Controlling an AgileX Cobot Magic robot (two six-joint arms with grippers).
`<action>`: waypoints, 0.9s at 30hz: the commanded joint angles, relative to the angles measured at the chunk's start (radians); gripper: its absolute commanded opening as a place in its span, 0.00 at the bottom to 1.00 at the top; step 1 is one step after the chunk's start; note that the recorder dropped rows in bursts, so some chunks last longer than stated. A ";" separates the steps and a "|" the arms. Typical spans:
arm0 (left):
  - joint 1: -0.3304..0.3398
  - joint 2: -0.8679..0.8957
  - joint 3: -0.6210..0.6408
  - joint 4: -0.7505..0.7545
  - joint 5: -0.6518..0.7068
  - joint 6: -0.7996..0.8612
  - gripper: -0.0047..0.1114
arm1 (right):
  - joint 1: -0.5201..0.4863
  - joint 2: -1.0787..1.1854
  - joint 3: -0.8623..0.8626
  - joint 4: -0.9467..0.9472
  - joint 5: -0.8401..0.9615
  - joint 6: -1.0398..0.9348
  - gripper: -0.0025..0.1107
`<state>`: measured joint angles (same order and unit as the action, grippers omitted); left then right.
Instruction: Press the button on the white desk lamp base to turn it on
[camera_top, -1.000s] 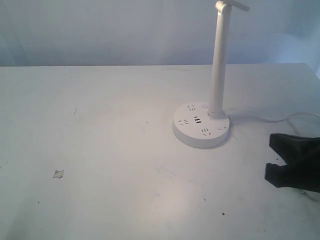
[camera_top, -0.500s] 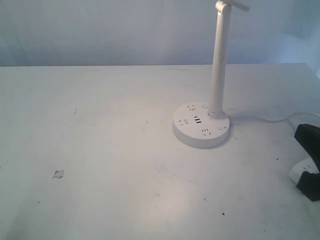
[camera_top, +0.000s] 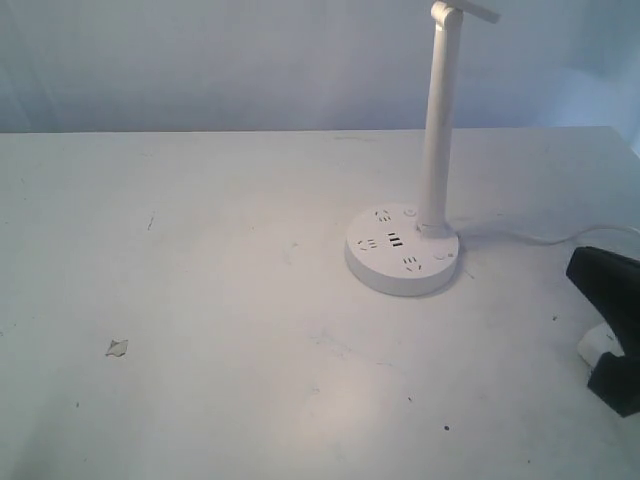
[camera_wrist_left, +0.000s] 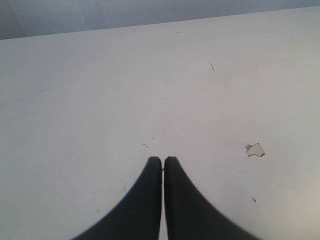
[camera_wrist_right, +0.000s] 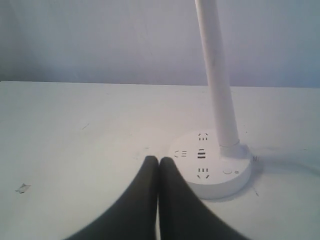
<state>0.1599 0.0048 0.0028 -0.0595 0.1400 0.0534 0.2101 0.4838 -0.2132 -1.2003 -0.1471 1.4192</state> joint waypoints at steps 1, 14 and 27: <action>0.000 -0.005 -0.003 -0.008 -0.006 -0.002 0.05 | -0.001 -0.004 0.004 -0.016 0.011 -0.060 0.02; 0.000 -0.005 -0.003 -0.008 -0.006 -0.002 0.05 | -0.429 -0.313 0.111 -0.105 -0.226 -0.110 0.02; 0.000 -0.005 -0.003 -0.008 -0.006 -0.002 0.05 | -0.424 -0.484 0.213 -0.143 -0.034 -0.070 0.02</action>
<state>0.1599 0.0048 0.0028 -0.0595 0.1400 0.0534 -0.2395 0.0071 -0.0052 -1.3312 -0.2489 1.3408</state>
